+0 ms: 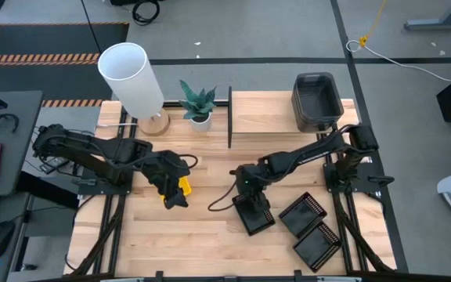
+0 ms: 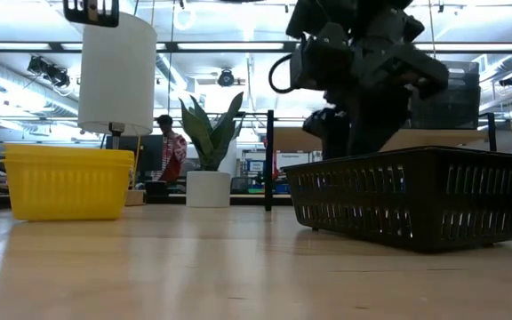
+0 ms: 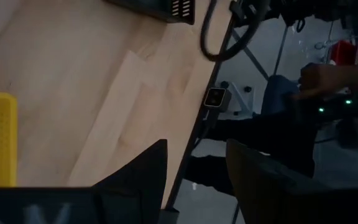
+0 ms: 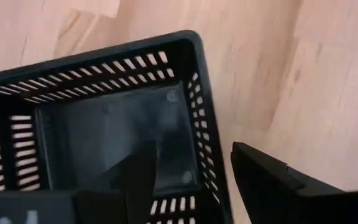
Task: Stack baskets on shelf by color
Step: Stack the top left black bin on top of the top black bin
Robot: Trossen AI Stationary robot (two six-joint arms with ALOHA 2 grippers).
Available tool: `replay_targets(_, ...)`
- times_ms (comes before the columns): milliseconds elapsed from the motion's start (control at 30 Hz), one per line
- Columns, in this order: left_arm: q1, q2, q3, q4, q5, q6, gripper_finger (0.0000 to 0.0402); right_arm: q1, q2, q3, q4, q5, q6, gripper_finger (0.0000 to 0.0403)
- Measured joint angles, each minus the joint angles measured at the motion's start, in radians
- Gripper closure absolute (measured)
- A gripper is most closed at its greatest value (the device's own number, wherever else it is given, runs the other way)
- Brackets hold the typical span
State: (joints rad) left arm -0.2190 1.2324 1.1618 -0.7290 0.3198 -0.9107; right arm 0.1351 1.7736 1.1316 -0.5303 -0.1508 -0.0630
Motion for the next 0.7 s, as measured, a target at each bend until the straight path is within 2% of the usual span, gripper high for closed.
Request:
replay_targets(133,0.0,-0.004,0.0,0.003,0.0,-0.017,0.023,0.02,0.04,0.0,0.001,0.067,-0.009,0.0208)
replay_targets(233,0.001,-0.004,0.0,0.014,-0.007,-0.015,0.023,0.026,0.065,0.0,0.003,0.092,-0.004,0.0235)
replay_targets(367,0.0,-0.004,0.0,0.02,-0.02,-0.013,0.023,0.03,0.076,-0.001,-0.004,0.103,0.032,0.0291)
replay_targets(533,0.001,-0.004,0.0,0.019,-0.031,-0.01,0.023,0.028,0.041,-0.002,-0.025,0.101,0.088,0.0382)
replay_targets(600,0.001,-0.004,0.0,0.019,-0.031,-0.01,0.023,0.028,0.009,-0.002,-0.057,0.094,0.128,0.0393)
replay_targets(700,0.001,-0.004,0.0,0.019,-0.031,-0.01,0.023,0.028,-0.057,-0.002,-0.108,0.088,0.206,0.0385)
